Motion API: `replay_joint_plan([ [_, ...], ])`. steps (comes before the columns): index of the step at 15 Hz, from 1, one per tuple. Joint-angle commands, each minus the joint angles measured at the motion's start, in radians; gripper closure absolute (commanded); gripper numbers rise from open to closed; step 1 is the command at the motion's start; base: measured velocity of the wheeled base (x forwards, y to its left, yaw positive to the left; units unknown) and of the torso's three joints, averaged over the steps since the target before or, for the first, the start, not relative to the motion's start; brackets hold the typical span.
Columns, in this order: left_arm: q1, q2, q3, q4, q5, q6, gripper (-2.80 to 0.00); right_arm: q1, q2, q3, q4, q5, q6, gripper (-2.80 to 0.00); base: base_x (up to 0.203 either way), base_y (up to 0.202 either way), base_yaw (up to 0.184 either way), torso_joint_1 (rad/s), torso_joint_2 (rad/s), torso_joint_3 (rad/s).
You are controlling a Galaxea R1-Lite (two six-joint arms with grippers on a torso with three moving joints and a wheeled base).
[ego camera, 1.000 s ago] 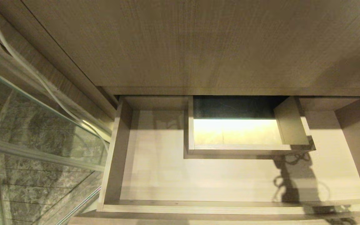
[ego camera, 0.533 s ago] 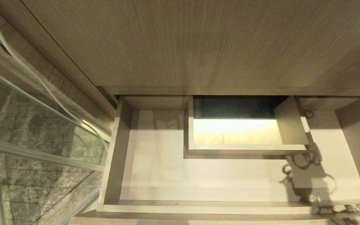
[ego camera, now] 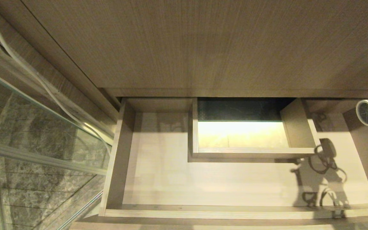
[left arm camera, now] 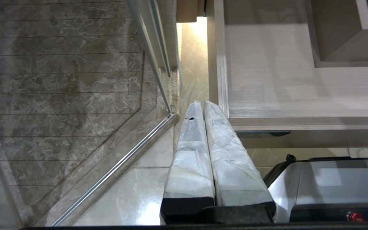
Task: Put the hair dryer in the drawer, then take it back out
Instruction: Put it into the drawer
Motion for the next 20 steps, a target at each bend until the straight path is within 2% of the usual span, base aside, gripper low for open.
replay_joint_plan([
  [1, 0.0, 0.0, 0.0, 0.0, 0.0, 0.0, 0.0, 0.001, 0.062, 0.01, 0.002, -0.001, -0.004, 0.0, 0.0, 0.0, 0.0, 0.0, 0.0, 0.0],
  [4, 0.0, 0.0, 0.0, 0.0, 0.0, 0.0, 0.0, 0.002, 0.106, 0.018, -0.018, -0.005, -0.086, 0.0, 0.0, 0.0, 0.0, 0.0, 0.0, 0.0],
  [5, 0.0, 0.0, 0.001, 0.0, 0.0, 0.0, 0.0, 0.002, 0.123, 0.017, -0.018, -0.005, -0.091, 0.0, 0.0, 0.0, 0.0, 0.0, 0.0, 0.0],
  [8, 0.0, 0.0, 0.001, 0.0, 0.0, 0.0, 0.0, 0.001, 0.176, 0.006, -0.028, -0.02, -0.092, 0.0, 0.0, 0.0, 0.0, 0.0, 0.0, 0.0],
  [11, 0.0, 0.0, 0.001, 0.0, 0.0, 0.0, 0.0, 0.008, 0.234, 0.013, -0.092, -0.101, -0.093, 0.0, 0.0, 0.0, 0.0, 0.0, 0.0, 0.0],
  [17, 0.0, 0.0, 0.001, 0.0, 0.0, 0.0, 0.0, 0.048, 0.382, -0.027, -0.173, -0.113, -0.094, 0.0, 0.0, 0.0, 0.0, 0.0, 0.0, 0.0],
  [20, 0.0, 0.0, 0.001, 0.0, 0.0, 0.0, 0.0, 0.091, 0.447, -0.037, -0.269, -0.114, -0.093, 0.0, 0.0, 0.0, 0.0, 0.0, 0.0, 0.0],
])
